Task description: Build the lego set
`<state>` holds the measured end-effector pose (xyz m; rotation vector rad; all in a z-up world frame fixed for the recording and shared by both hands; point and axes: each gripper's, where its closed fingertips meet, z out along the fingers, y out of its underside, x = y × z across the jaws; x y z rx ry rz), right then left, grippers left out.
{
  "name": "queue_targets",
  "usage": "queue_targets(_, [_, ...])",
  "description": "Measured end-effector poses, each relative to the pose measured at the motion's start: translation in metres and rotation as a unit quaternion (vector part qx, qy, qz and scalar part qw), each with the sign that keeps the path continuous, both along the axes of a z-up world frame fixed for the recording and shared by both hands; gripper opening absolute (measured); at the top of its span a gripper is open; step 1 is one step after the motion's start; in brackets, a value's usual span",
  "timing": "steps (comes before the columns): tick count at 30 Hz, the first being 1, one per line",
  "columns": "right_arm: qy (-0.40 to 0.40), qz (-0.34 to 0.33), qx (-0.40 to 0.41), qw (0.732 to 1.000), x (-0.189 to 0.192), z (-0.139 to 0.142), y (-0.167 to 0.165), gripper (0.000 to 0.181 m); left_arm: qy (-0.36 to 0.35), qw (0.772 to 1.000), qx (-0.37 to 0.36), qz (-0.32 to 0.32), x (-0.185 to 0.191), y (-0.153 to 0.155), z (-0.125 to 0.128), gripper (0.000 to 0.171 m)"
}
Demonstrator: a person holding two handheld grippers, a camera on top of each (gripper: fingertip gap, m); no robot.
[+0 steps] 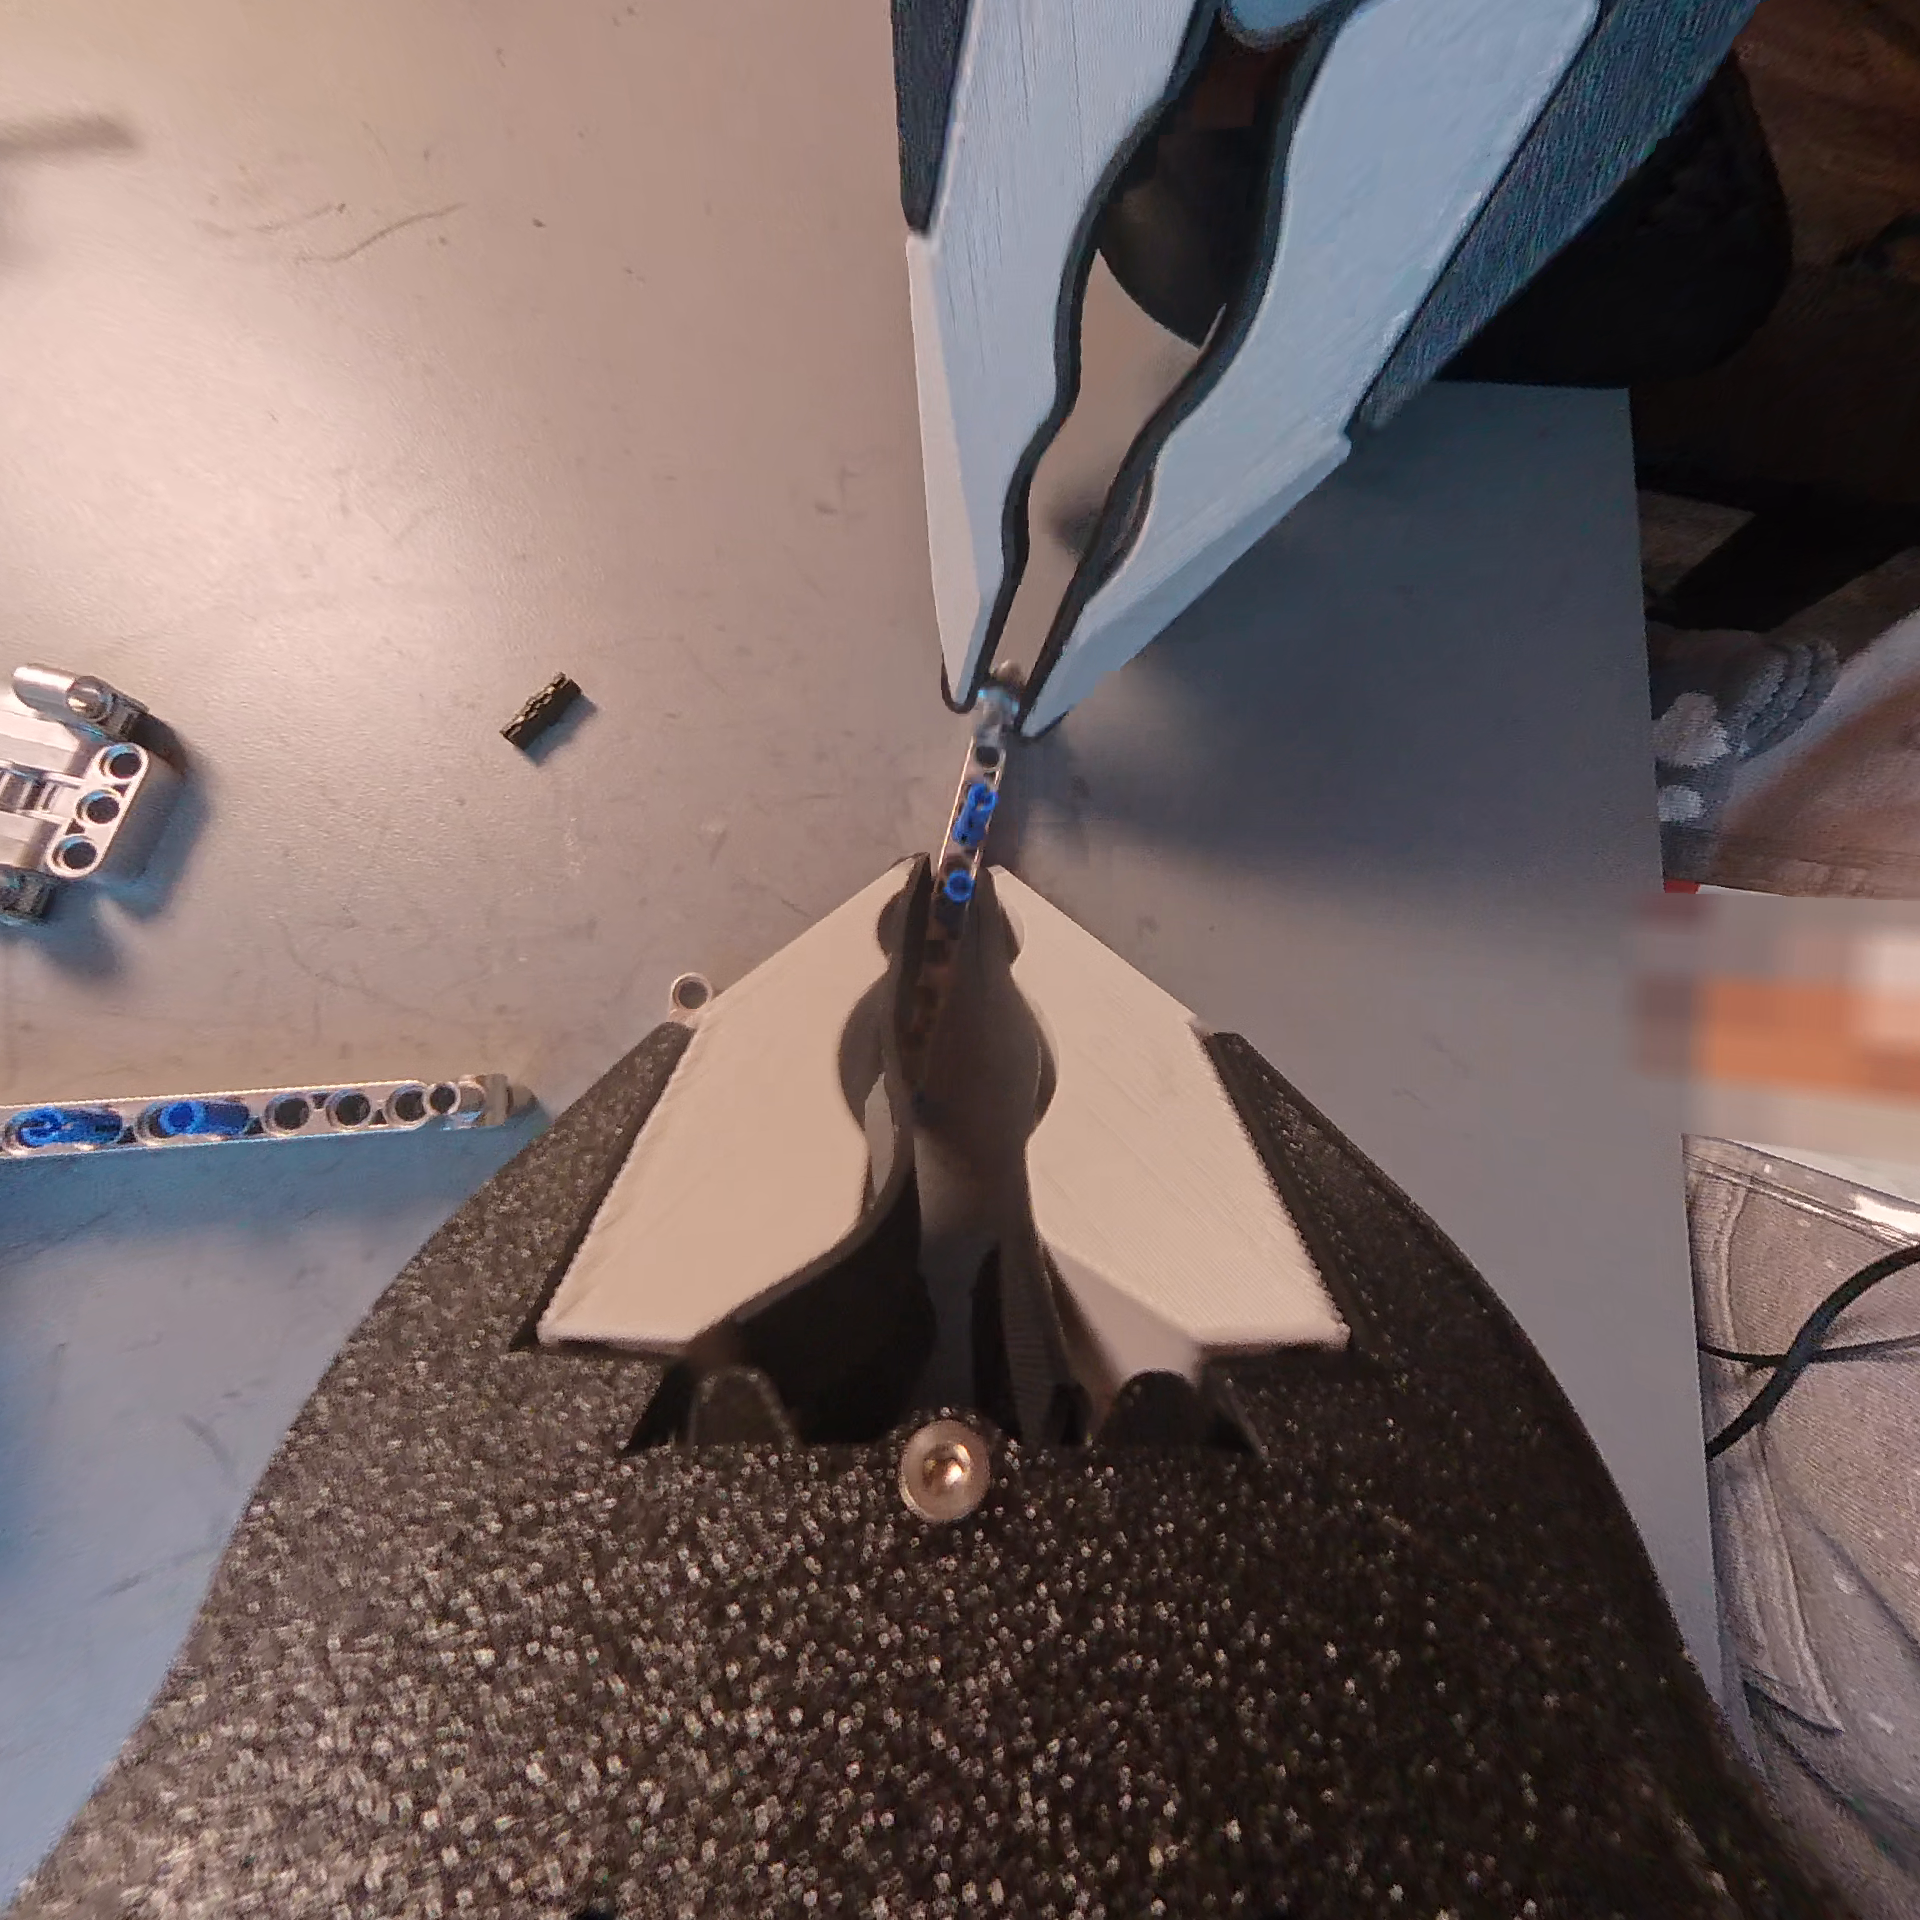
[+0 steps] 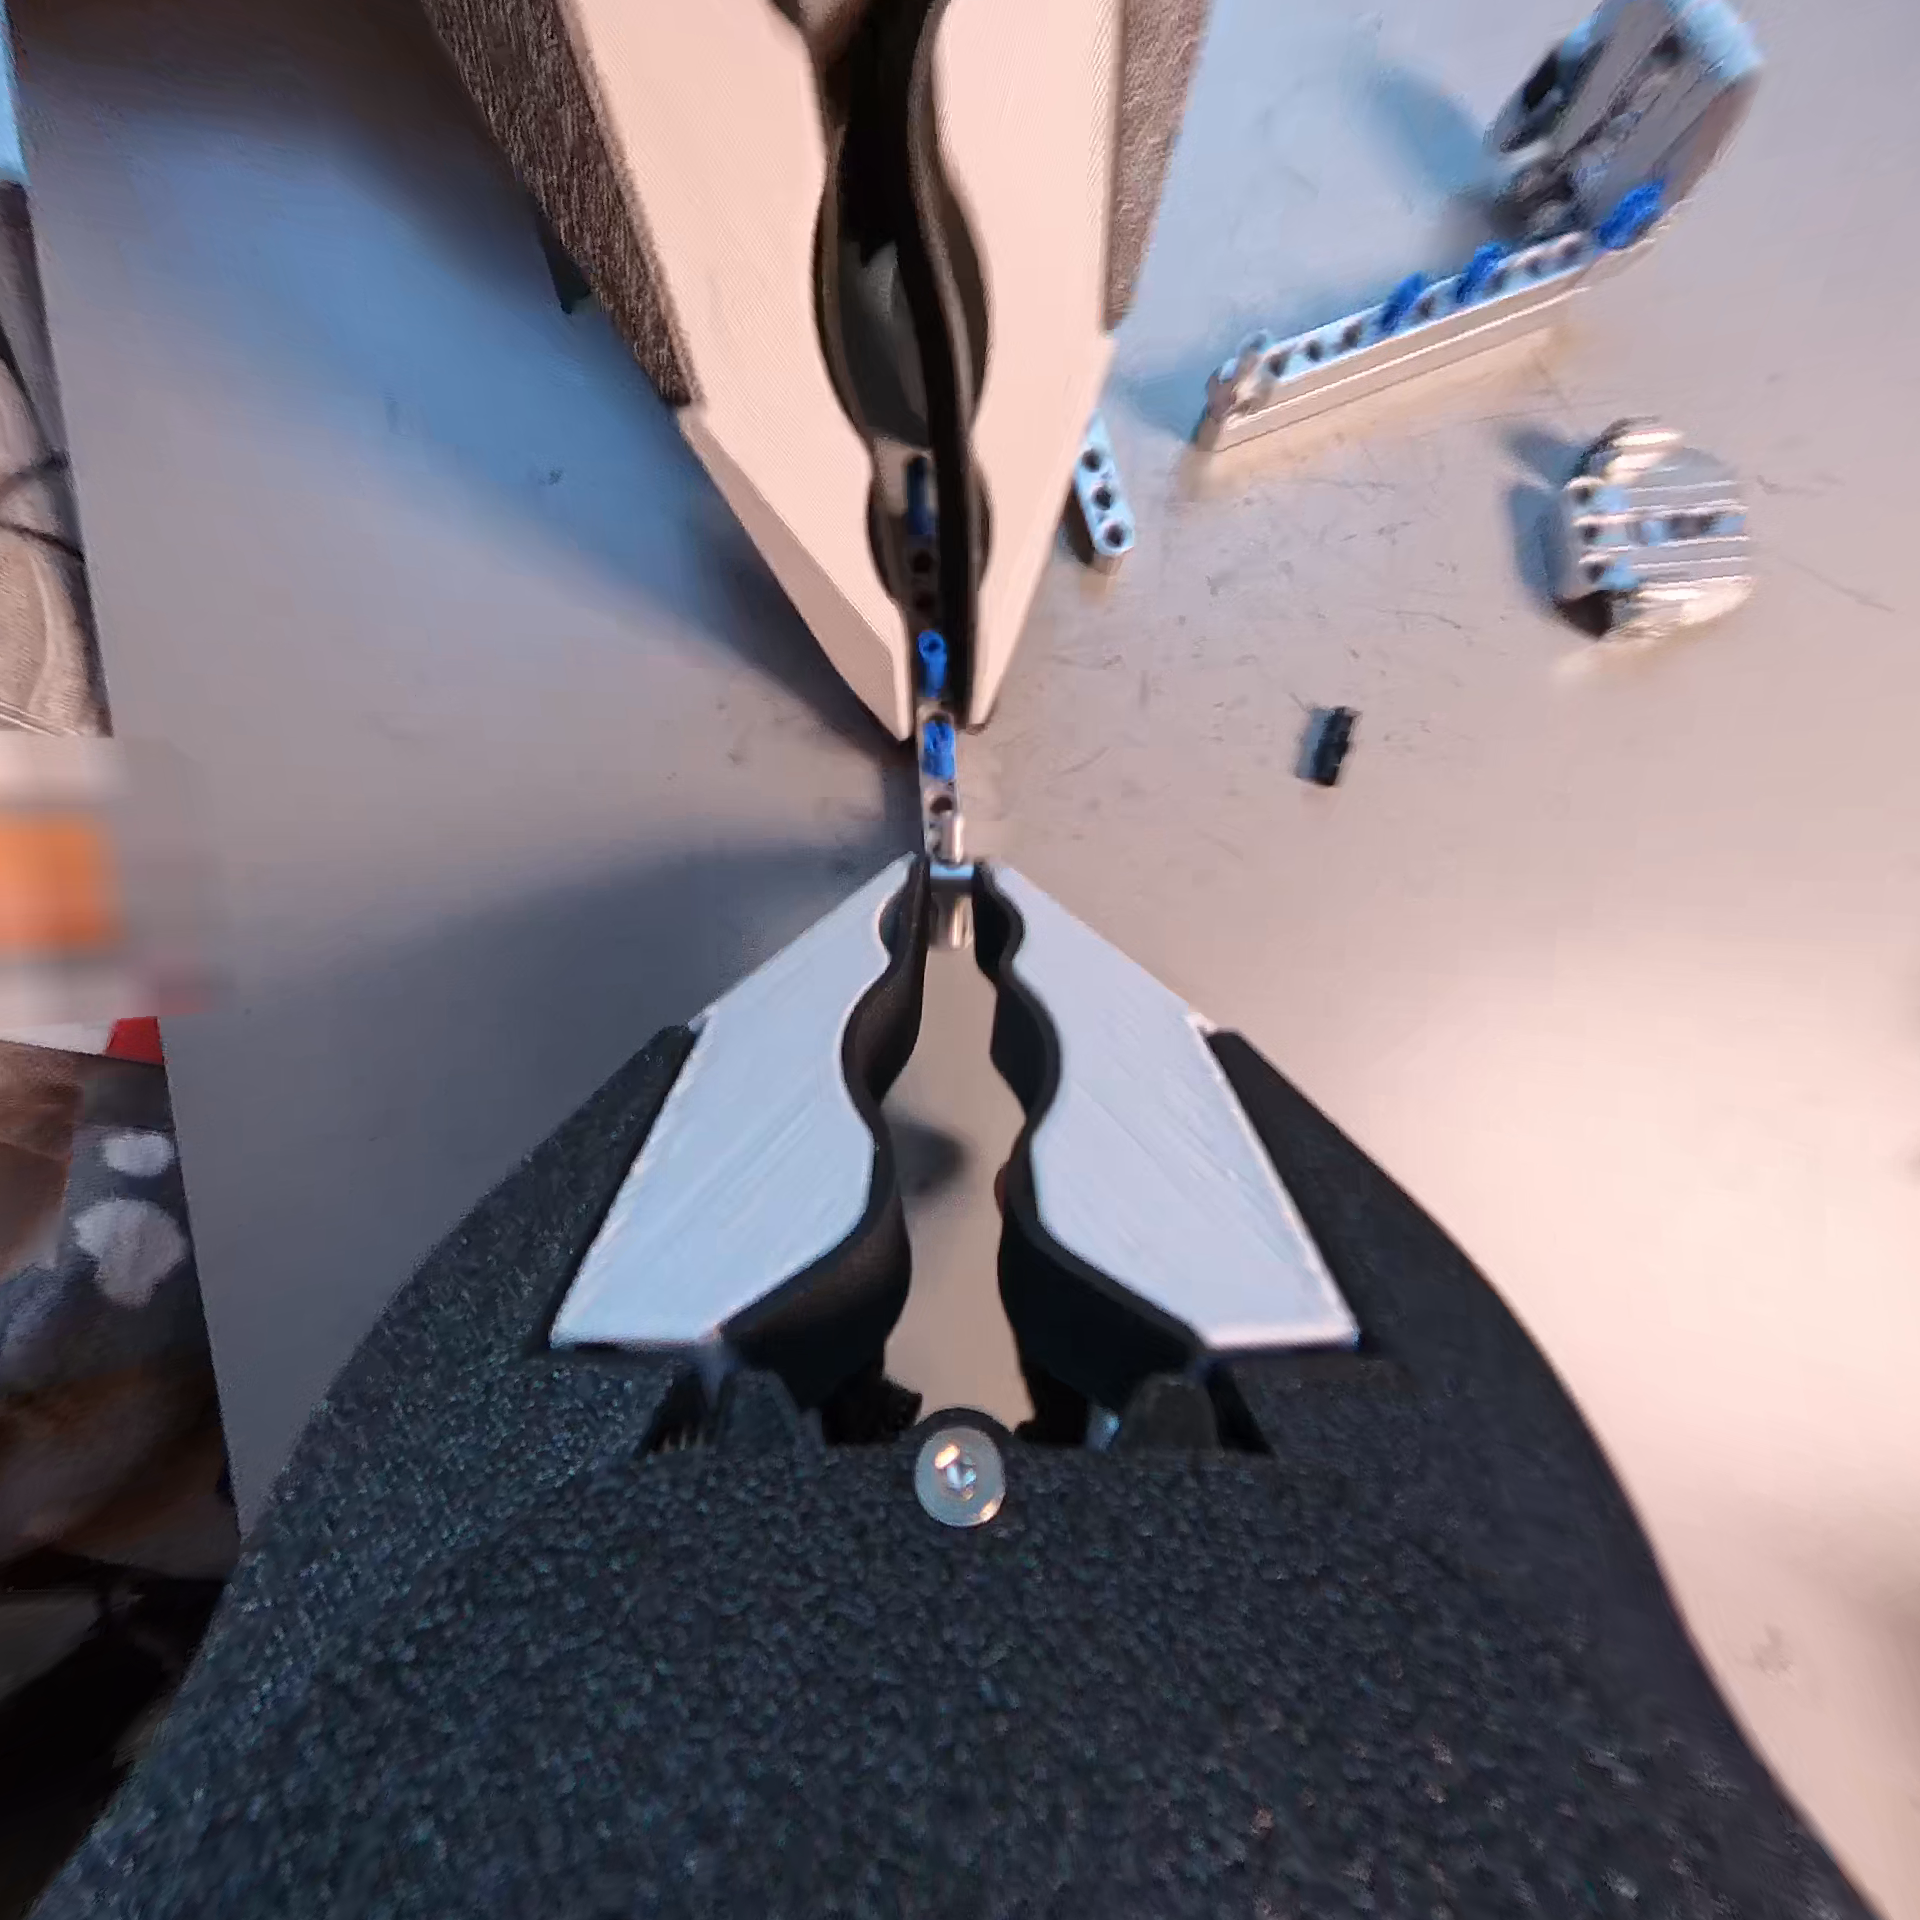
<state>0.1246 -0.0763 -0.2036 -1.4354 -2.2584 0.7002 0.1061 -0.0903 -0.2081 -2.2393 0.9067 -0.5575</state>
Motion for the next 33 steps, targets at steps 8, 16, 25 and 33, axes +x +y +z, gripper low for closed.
queue_targets(8, [0.046,-0.046,-0.014,0.998,0.024,0.002,0.014,0.006,0.009,1.000,0.008,0.006,-0.008,-0.001,0.000,0.005])
queue_targets(16, [0.189,-0.054,-0.133,0.971,-0.015,0.066,-0.006,0.007,-0.039,0.998,0.050,-0.005,-0.007,0.002,0.021,0.016])
queue_targets(25, [0.394,-0.168,-0.359,0.829,-0.050,0.143,0.003,0.006,-0.288,0.939,0.186,0.029,-0.002,0.008,0.123,0.015])
queue_targets(33, [0.411,-0.176,-0.364,0.817,-0.058,0.135,-0.005,0.007,-0.279,0.938,0.196,0.066,-0.014,0.015,0.127,0.004])
